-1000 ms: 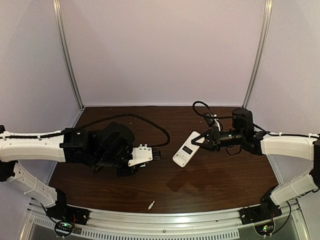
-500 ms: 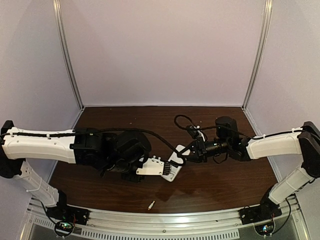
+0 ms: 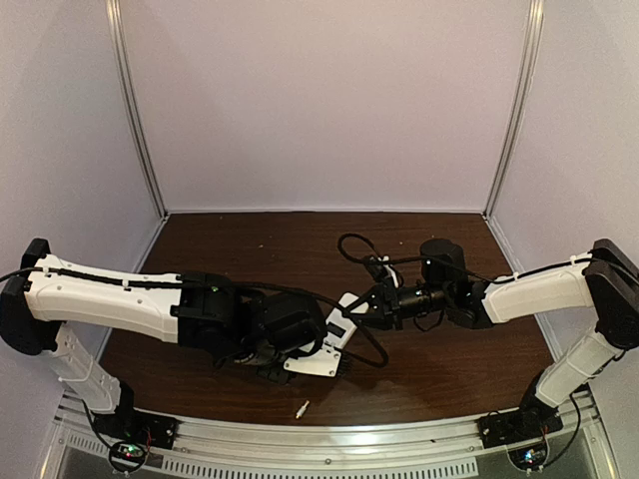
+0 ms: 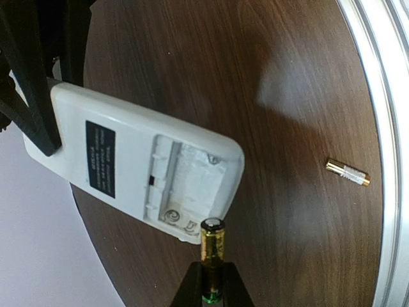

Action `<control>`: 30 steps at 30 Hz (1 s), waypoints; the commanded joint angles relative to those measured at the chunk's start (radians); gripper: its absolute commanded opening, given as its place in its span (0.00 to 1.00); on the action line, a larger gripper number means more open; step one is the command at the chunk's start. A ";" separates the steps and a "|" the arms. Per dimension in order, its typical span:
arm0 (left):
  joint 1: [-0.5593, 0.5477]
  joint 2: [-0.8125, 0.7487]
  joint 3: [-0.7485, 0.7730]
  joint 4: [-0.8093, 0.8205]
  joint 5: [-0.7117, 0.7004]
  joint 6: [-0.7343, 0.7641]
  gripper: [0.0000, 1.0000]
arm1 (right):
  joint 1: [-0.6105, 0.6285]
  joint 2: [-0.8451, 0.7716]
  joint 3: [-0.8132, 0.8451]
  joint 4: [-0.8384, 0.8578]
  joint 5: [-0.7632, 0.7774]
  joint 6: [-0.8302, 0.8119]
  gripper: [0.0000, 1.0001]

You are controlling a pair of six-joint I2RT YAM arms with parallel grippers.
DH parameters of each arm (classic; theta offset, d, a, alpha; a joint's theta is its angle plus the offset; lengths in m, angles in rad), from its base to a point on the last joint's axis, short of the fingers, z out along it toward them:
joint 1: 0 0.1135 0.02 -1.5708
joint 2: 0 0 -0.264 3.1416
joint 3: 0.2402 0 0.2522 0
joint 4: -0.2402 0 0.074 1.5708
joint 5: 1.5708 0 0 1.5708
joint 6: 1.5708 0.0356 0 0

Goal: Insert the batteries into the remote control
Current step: Place the battery in the battery compartment.

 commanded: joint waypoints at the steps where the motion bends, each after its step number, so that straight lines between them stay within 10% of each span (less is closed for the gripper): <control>1: -0.008 0.022 0.039 -0.009 -0.016 -0.002 0.00 | 0.016 0.019 0.008 0.057 0.029 0.027 0.00; 30: -0.036 0.102 0.052 -0.026 -0.051 0.008 0.00 | 0.061 0.066 0.019 0.104 0.061 0.072 0.00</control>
